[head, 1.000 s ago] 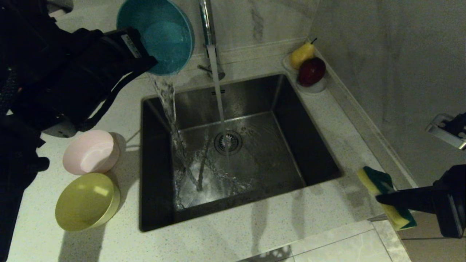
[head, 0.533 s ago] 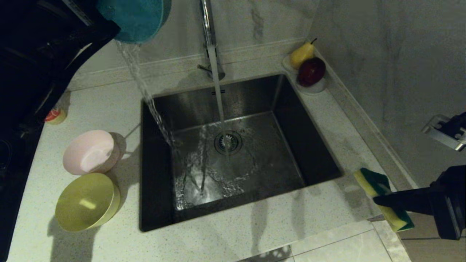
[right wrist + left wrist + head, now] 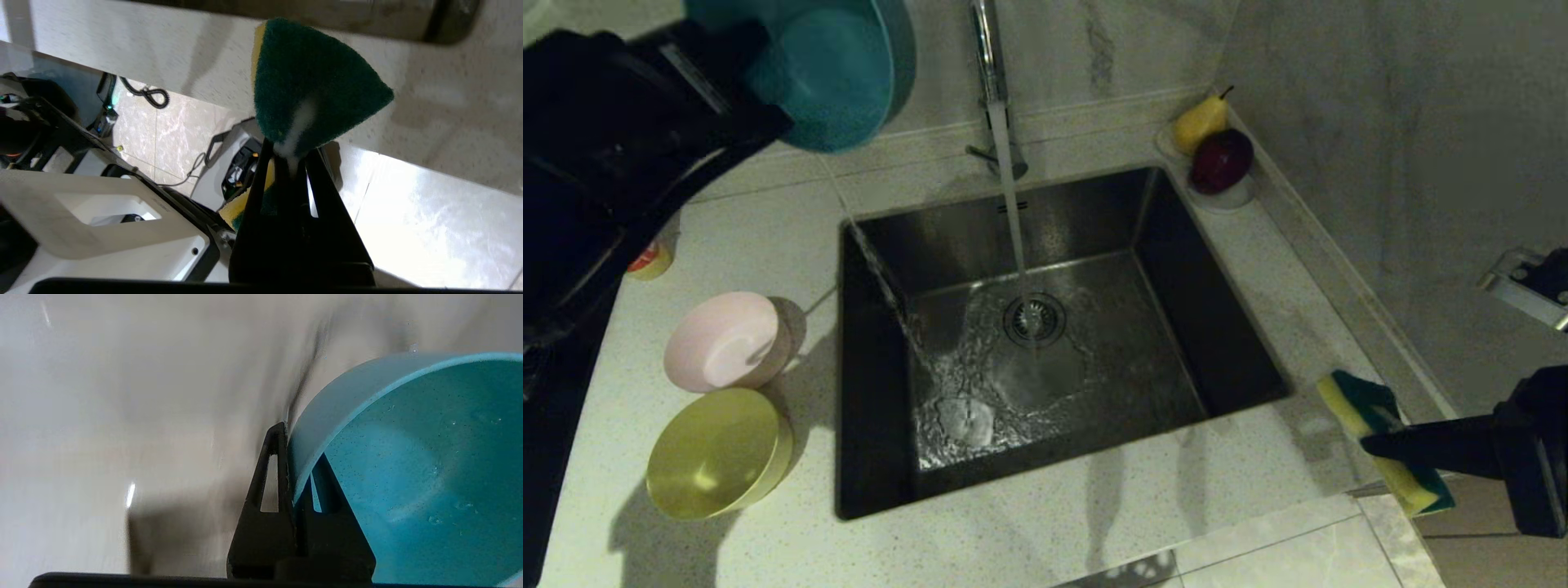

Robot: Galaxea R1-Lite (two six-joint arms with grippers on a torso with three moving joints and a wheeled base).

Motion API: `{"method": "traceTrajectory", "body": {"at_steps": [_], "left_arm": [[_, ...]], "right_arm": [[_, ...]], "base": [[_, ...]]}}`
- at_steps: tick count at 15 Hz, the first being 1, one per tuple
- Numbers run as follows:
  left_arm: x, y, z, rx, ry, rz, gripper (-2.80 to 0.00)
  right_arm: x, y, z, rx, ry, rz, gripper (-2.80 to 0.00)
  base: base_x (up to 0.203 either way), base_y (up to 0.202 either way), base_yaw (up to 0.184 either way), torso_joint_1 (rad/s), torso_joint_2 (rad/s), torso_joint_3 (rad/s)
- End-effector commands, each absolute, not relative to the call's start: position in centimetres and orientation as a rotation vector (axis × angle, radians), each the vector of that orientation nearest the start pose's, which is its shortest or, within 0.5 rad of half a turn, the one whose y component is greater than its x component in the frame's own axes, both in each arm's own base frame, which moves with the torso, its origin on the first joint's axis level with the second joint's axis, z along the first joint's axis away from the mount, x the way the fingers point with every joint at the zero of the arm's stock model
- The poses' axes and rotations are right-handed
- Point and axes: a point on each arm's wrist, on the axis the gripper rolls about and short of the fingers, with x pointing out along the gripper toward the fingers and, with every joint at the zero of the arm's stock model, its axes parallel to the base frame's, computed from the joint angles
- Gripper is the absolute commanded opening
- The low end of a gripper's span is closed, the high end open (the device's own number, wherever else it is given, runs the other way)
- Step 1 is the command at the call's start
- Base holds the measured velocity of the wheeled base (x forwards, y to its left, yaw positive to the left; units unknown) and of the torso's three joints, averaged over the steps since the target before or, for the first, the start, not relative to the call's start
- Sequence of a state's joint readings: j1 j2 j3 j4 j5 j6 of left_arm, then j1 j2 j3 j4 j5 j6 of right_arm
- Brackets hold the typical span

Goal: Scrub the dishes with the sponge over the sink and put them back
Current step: Wash the bowl, then wipe the bowl

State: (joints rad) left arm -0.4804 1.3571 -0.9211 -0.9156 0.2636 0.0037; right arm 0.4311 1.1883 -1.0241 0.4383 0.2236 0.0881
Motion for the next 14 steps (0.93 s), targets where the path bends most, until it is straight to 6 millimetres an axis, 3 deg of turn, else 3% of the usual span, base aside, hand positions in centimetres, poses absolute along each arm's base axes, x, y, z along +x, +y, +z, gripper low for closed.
{"method": "traceTrajectory", "body": {"at_steps": [1, 4, 8, 10, 14], "left_arm": [[19.2, -9.4, 31.2, -0.100, -0.201, -0.219, -2.80], [18.6, -9.1, 29.5, -0.060, 0.075, -0.216, -2.80], [16.8, -9.8, 28.1, -0.046, 0.280, -0.282, -2.80], [16.3, -10.9, 27.2, -0.096, 0.370, -0.314, -2.80], [18.0, -12.6, 26.1, -0.134, 0.405, -0.270, -2.80]], "right_arm": [[13.4, 7.5, 27.4, 0.025, 0.614, 0.647, -2.80], [12.4, 8.1, 29.2, 0.077, 0.619, 0.698, -2.80], [10.9, 10.0, 31.3, 0.142, 0.665, 0.819, -2.80], [11.2, 11.4, 31.8, 0.176, 0.718, 0.849, -2.80], [13.4, 14.7, 32.8, 0.250, 0.797, 0.866, -2.80]], "base": [[0.000, 0.000, 0.000, 0.000, 0.00, 0.000], [0.000, 0.000, 0.000, 0.000, 0.00, 0.000], [0.000, 0.000, 0.000, 0.000, 0.00, 0.000], [0.000, 0.000, 0.000, 0.000, 0.00, 0.000], [0.000, 0.000, 0.000, 0.000, 0.00, 0.000]]}}
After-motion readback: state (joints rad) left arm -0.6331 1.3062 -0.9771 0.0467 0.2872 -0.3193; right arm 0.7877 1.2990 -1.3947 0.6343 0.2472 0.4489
